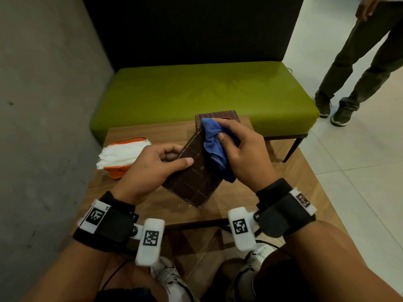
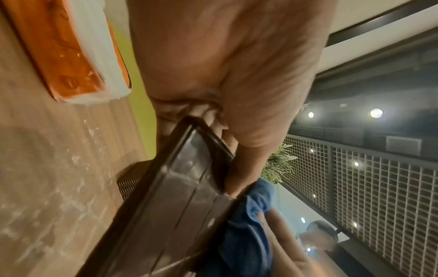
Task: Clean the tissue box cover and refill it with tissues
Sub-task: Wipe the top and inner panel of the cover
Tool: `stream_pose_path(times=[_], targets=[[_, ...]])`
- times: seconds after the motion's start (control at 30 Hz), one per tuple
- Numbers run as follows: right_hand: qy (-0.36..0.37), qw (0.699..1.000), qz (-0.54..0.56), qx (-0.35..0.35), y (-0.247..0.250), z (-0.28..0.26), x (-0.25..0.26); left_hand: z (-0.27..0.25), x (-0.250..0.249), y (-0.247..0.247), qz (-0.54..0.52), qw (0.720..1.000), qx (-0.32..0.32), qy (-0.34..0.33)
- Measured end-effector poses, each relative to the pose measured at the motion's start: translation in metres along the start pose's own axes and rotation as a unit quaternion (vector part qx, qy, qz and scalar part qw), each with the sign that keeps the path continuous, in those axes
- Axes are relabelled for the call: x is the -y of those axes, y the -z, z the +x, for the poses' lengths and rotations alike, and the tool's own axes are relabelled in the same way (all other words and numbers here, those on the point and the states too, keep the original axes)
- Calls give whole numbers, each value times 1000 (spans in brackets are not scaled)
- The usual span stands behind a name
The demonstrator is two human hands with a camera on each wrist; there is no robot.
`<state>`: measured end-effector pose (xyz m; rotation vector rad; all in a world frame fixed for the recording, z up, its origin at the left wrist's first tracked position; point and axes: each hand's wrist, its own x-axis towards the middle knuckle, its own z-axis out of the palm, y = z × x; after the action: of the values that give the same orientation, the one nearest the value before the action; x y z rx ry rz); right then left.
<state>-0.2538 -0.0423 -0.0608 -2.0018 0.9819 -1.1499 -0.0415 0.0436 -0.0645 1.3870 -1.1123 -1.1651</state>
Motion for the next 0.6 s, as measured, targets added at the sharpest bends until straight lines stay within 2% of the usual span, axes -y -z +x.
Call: stream_pose_path(times=[0.13, 0.2, 0.3, 0.33, 0.37, 0.43, 0.5, 0.53, 0.6], targets=[[82, 983, -157, -42, -11, -11, 2, 4, 3, -10, -73, 997, 16, 30], [133, 971, -197, 11, -17, -30, 9, 5, 8, -11, -143, 989, 11, 40], [181, 939, -245, 157, -20, -56, 11, 5, 13, -4, -203, 978, 12, 47], [178, 940, -240, 162, -16, -54, 7, 4, 15, 0, -207, 977, 19, 50], [164, 950, -224, 139, -12, -49, 2, 2, 17, 3, -208, 976, 28, 54], [115, 973, -195, 47, -5, -29, -9, 0, 20, 5, -207, 976, 39, 62], [72, 979, -191, -24, -4, -13, -7, 0, 20, 1, -205, 976, 36, 61], [65, 978, -195, -31, -9, -12, -2, 0, 18, -1, -209, 976, 28, 55], [95, 974, -204, 15, -23, -24, 12, 5, 17, -2, -228, 973, 2, 37]])
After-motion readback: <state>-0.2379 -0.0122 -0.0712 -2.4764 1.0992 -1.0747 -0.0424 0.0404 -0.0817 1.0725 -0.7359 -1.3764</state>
